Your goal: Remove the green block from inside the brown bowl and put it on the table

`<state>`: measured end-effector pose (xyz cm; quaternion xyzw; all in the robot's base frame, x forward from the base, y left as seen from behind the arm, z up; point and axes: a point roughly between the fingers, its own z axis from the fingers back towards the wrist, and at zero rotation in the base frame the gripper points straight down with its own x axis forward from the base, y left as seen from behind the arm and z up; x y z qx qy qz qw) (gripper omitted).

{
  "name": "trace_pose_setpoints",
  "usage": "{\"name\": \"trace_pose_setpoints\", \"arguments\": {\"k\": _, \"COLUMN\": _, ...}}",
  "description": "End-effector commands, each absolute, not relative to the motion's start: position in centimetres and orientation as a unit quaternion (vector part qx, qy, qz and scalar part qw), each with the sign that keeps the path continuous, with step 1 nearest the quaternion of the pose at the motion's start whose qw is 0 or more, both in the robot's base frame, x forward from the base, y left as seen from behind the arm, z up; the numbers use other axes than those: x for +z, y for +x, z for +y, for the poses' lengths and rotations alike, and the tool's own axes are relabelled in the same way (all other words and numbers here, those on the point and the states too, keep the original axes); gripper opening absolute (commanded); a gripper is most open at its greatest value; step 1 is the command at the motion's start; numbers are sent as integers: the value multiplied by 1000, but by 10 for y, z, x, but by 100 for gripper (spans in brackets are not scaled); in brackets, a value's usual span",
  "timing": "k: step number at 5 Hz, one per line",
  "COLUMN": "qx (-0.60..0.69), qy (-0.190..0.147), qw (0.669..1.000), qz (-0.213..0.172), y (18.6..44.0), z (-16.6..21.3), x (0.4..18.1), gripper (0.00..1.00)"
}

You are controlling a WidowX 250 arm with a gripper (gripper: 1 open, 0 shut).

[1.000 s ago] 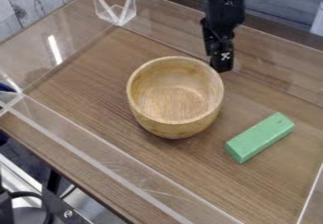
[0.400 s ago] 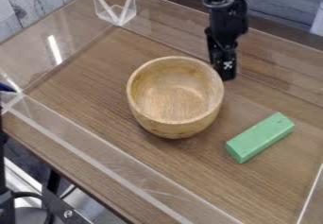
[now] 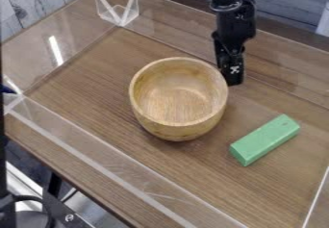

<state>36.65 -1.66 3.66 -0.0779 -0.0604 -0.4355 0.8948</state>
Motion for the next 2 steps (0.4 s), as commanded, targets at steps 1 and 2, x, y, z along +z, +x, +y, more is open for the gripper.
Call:
{"name": "trace_pose_setpoints", "arguments": {"k": 1, "qx": -442, "qy": -70, "qw": 890, "qz": -81, "y": 373, "z": -21, "x": 49, "gripper": 100}}
{"name": "trace_pose_setpoints", "arguments": {"k": 2, "qx": -444, "qy": -70, "qw": 890, "qz": -81, "y": 372, "z": -22, "x": 48, "gripper": 0}}
